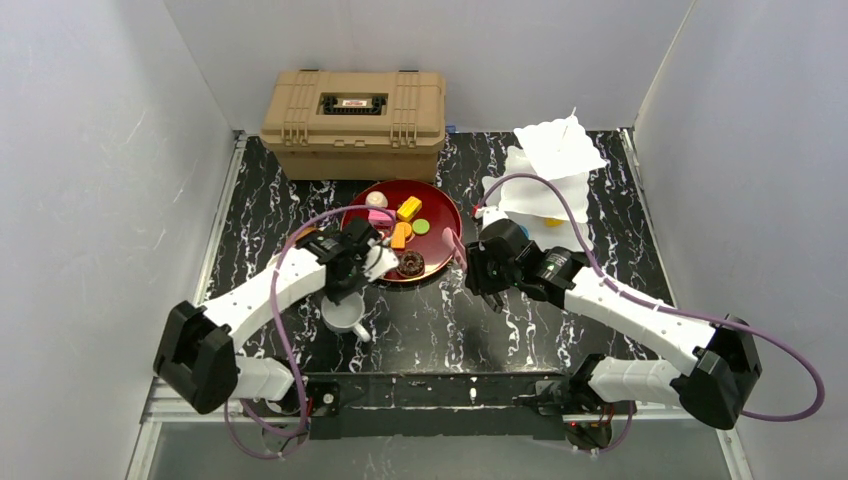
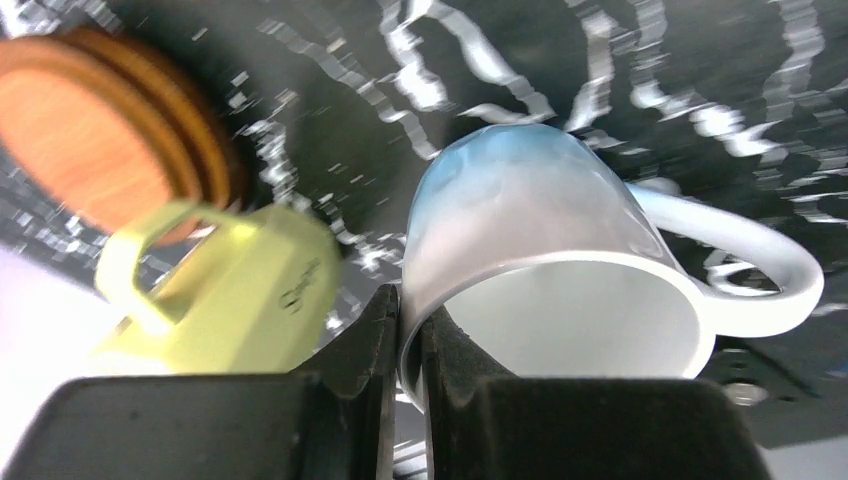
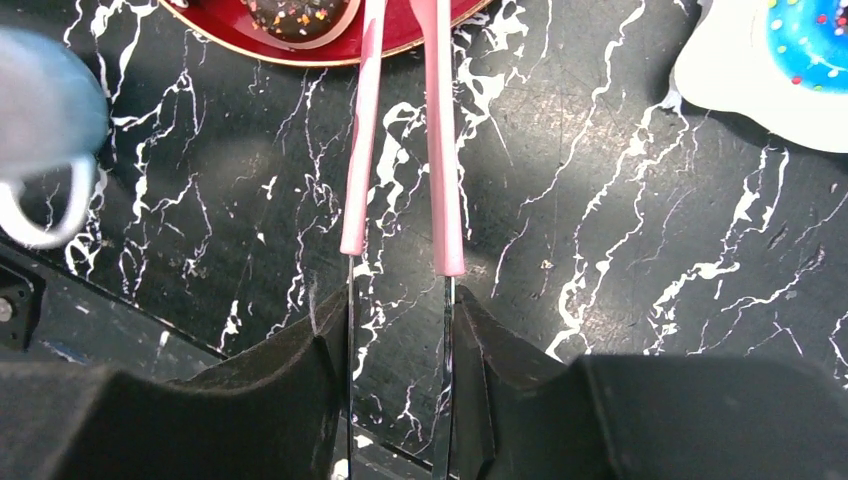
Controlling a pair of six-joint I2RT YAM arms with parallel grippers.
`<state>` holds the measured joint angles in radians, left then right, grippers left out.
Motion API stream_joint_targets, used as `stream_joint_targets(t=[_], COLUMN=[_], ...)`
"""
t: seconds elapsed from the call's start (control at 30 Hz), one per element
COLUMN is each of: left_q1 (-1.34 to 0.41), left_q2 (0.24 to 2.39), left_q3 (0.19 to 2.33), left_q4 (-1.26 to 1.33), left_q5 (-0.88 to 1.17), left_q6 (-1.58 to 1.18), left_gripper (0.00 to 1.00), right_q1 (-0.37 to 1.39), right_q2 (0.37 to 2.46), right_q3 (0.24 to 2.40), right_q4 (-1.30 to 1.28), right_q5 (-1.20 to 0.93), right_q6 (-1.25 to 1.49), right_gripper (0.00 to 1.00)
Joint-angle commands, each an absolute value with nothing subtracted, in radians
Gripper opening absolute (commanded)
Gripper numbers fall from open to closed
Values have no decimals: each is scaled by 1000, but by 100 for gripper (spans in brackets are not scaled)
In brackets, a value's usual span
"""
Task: Serve the afternoon tea
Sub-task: Place the cup at the center of the board, then adjust the clamp.
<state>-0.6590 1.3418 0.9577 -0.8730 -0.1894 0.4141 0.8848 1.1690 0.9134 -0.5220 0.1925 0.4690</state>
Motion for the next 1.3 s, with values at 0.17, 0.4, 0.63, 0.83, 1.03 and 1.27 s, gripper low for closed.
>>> stream_joint_targets(t=[0.17,0.4,0.63,0.83,1.03,1.27], left_q1=[-450,-439,-439,-439,-439,-445], left_q2=[1260,1212,1119,1071,974,783], left_q3=[919,984,1031,967,1024,970], left_q4=[-776,-801,-859,-811,-797,-754], left_q5=[-336,-157,42,42,209,532], left_q6=[641,581,577,641,732,1111], left_gripper=[0,51,80,81,82,95], right_q1=[881,881,880,881,881,882], right_q2=[1191,1258,1335,1375,1402,1474], right_q3=[929,1020,1124,1193,1224,1337], right_q4=[-477,-552,-611,-631,-617,-632], right_q5=[127,45,-38,-83,-172,-346], right_q6=[474,456,440,434,450,474], right_gripper=[44,45,46,47,49,50])
